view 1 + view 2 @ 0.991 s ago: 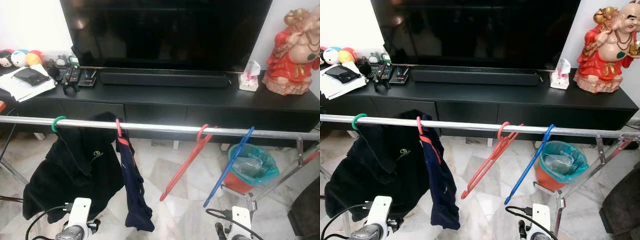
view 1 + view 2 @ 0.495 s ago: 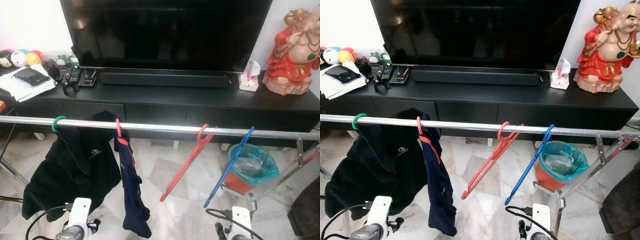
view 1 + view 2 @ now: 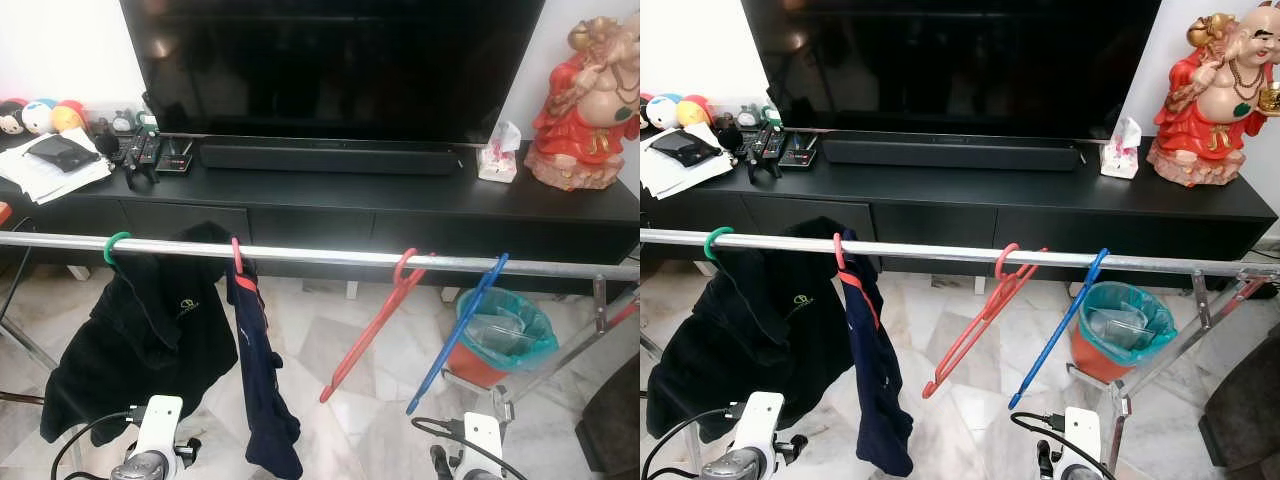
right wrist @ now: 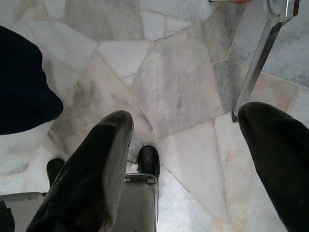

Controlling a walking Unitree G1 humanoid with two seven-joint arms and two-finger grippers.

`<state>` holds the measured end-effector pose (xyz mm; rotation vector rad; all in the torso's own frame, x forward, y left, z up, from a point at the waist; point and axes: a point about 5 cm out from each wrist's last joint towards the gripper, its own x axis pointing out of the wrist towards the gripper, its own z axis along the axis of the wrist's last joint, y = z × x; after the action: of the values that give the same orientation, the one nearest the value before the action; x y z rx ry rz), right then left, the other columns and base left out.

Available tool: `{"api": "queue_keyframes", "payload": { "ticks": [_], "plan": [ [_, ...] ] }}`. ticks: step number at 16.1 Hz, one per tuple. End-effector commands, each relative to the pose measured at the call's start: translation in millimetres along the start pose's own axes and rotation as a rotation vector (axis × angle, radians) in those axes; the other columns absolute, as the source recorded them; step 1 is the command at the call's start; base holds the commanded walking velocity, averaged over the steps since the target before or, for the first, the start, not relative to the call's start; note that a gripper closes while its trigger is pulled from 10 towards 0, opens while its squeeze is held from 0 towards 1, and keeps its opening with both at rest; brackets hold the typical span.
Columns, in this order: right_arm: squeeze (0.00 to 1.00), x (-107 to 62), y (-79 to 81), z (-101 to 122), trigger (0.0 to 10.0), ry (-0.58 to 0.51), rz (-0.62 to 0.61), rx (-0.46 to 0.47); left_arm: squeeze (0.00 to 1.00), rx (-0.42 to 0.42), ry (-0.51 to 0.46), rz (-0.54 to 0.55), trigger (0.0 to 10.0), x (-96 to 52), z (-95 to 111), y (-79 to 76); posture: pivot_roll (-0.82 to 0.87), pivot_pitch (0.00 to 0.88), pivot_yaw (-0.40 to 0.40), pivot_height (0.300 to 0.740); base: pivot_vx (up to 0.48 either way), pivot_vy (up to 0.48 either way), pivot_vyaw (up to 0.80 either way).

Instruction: Hang hanger

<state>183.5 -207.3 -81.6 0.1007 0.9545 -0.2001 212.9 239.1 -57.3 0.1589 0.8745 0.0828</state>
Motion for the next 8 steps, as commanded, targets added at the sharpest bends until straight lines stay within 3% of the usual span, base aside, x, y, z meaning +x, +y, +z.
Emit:
{"api": "queue_keyframes", "payload": {
  "ticks": [1,8],
  "plan": [
    [0.00,-4.7,9.8,-19.5,10.0,-0.018,0.096,0.104,0.00,-0.096,-0.002,-0.185,10.0,-0.7,-5.8,-29.1,-0.02,0.000,0.044,0.740,0.000,0.000,0.00],
    [0.00,-4.7,9.8,-19.8,10.0,-0.015,0.094,0.104,0.00,-0.063,0.011,-0.184,10.0,-0.4,-5.6,-28.0,-0.02,0.000,0.045,0.740,0.000,0.000,0.00]
  ]
}}
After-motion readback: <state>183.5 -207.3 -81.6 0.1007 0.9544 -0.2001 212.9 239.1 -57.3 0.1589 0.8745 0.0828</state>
